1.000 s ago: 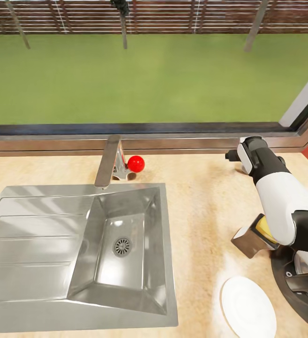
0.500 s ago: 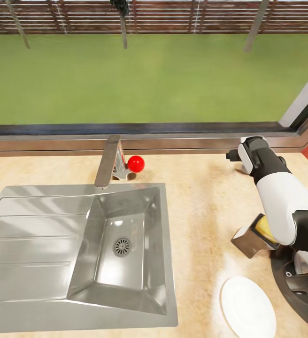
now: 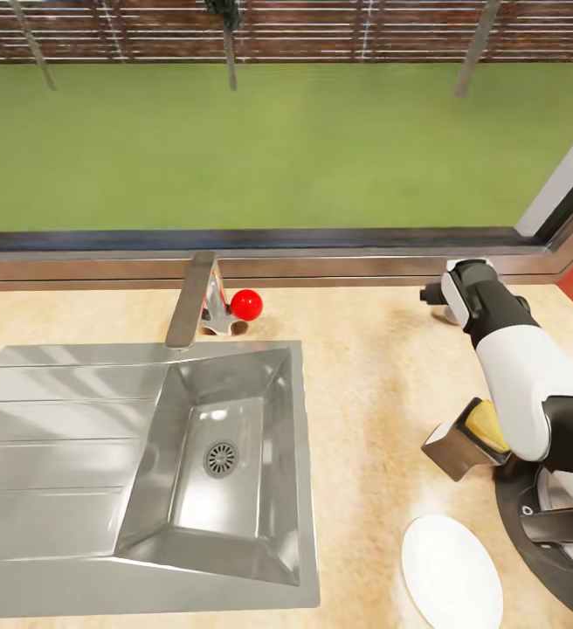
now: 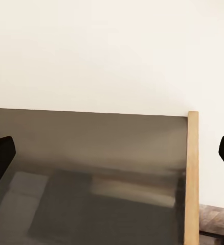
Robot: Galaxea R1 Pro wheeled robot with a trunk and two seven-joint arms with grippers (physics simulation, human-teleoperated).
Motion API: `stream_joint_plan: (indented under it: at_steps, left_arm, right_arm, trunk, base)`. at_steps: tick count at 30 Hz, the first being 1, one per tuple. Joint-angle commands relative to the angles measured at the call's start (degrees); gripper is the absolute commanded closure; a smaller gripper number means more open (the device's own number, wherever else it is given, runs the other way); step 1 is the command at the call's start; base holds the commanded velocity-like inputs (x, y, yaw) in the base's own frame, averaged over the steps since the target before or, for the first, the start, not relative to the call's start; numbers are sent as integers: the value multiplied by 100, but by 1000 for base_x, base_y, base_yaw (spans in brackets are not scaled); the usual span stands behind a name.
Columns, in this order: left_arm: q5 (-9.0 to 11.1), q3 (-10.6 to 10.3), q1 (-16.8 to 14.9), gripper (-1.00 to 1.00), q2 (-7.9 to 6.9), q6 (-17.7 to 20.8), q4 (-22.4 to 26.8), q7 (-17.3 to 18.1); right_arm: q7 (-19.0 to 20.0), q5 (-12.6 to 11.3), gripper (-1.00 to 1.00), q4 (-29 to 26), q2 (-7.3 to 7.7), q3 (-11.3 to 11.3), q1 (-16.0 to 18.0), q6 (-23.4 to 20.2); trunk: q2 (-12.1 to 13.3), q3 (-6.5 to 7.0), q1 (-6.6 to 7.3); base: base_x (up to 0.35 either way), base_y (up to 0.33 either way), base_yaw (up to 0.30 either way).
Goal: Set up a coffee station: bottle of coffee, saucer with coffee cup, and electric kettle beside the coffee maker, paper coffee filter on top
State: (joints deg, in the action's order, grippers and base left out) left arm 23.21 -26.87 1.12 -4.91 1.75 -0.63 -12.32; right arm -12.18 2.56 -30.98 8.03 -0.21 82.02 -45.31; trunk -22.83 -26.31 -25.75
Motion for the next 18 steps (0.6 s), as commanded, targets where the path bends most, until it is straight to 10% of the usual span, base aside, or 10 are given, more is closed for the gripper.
stream_joint_plan:
  at_steps: [1,18]
  left_arm:
    - [43,-48,2,-100,-1,19,10,-21]
    - [44,-46,2,-100,-8,19,10,-25]
  right_arm:
    - [5,23,-100,-8,0,-3,-5,-30]
    - [5,16,-100,-21,5,-5,-19,-30]
  trunk:
    - [-9,-7,-3]
    - [-9,-7,-3]
  base:
    - [0,-1,0]
    - [0,0,0]
